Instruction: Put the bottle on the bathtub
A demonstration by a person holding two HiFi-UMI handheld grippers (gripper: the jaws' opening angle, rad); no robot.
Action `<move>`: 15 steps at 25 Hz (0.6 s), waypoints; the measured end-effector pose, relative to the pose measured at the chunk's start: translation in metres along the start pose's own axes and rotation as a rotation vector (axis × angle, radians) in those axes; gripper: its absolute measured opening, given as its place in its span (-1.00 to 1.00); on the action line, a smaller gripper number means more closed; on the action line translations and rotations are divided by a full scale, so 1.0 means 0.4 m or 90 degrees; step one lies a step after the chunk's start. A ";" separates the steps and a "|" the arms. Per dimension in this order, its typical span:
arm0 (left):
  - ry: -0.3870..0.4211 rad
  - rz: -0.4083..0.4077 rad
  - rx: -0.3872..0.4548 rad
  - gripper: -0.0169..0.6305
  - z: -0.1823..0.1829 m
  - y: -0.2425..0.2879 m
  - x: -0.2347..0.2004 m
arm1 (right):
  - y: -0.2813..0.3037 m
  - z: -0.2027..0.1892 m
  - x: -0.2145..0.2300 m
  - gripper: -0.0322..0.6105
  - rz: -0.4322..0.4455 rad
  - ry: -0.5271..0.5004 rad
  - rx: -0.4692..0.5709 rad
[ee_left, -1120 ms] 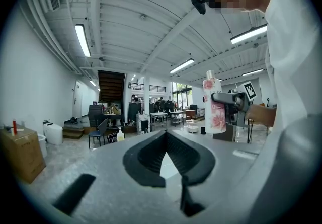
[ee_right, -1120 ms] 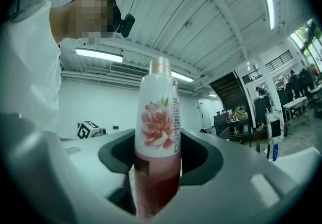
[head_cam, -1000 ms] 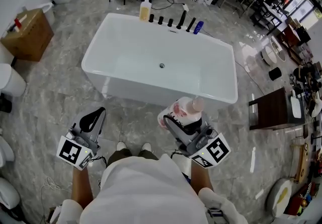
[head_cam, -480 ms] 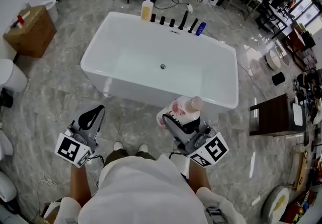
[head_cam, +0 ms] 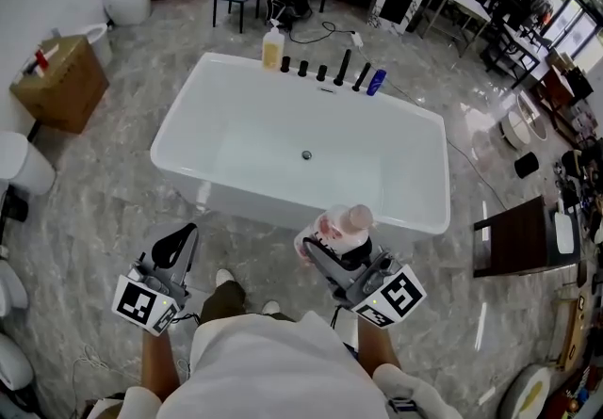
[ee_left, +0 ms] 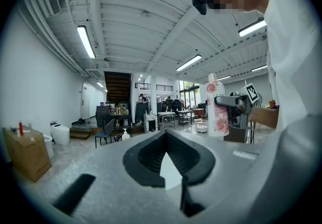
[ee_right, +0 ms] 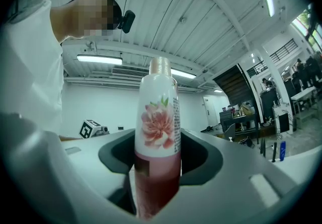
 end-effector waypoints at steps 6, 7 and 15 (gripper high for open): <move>-0.016 0.031 0.028 -0.93 -0.007 0.072 -0.169 | 0.136 -0.036 0.104 -0.16 -0.019 0.026 0.004; -0.018 0.031 0.031 -0.93 -0.011 0.091 -0.208 | 0.169 -0.045 0.122 -0.16 -0.021 0.028 0.000; -0.006 -0.033 0.034 -0.93 0.015 0.356 -0.668 | 0.607 -0.053 0.344 -0.16 -0.066 0.025 -0.026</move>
Point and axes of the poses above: the fingertips, and each gripper's own axes: y forward along the fingers, x to its right, z out of its top, the point moved 6 cm from there along -y, backward along the fingers, and after that the axes turned 1 degree about -x, right-handed, at the moved point
